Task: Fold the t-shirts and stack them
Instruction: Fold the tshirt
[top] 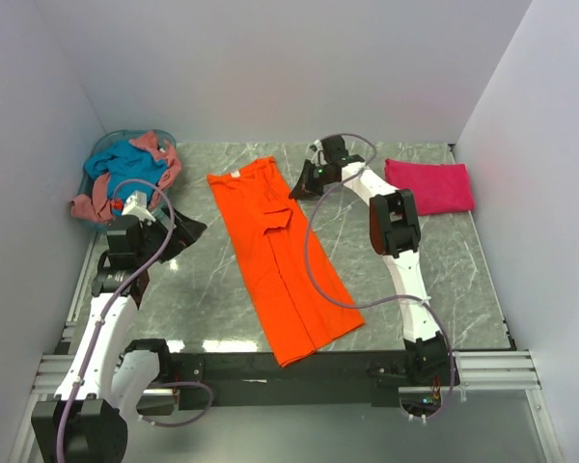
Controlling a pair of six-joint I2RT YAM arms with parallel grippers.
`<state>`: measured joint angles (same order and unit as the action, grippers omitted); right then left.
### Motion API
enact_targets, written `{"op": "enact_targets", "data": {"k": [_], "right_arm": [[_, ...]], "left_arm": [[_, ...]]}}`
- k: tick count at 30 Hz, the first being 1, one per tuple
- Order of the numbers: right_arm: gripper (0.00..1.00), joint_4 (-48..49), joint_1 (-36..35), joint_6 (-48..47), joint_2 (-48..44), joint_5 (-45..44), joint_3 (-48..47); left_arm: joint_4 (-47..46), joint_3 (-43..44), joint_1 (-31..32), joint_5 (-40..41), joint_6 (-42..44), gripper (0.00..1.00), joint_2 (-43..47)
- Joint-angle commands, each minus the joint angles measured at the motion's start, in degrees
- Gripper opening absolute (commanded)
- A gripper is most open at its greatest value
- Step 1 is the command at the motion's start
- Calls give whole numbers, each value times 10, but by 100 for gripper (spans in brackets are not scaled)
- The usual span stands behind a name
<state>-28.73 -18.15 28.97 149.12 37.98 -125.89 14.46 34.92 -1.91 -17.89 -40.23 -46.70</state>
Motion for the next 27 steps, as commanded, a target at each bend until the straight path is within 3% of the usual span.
{"op": "enact_targets", "data": {"k": [1, 10, 13, 18, 21, 22, 27], "right_arm": [[0, 26, 30, 3, -48, -18, 19], [0, 36, 96, -2, -72, -26, 48], [1, 24, 110, -12, -67, -43, 26], [1, 7, 131, -26, -52, -59, -23], [10, 9, 140, -55, -55, -24, -29], [22, 6, 142, -76, -61, -6, -26], [43, -14, 137, -217, -187, -13, 62]], "left_arm": [[-39, -8, 0, -32, -10, 98, -14], [-94, -3, -1, -111, 2, 94, -91], [-116, 19, 3, -148, 38, 96, -98], [-83, 105, 45, -152, 170, 98, -94], [-107, 113, 82, -145, 251, 99, -74], [-122, 109, 90, -150, 293, 99, -68], [-208, 85, 90, -143, 324, 99, -62]]}}
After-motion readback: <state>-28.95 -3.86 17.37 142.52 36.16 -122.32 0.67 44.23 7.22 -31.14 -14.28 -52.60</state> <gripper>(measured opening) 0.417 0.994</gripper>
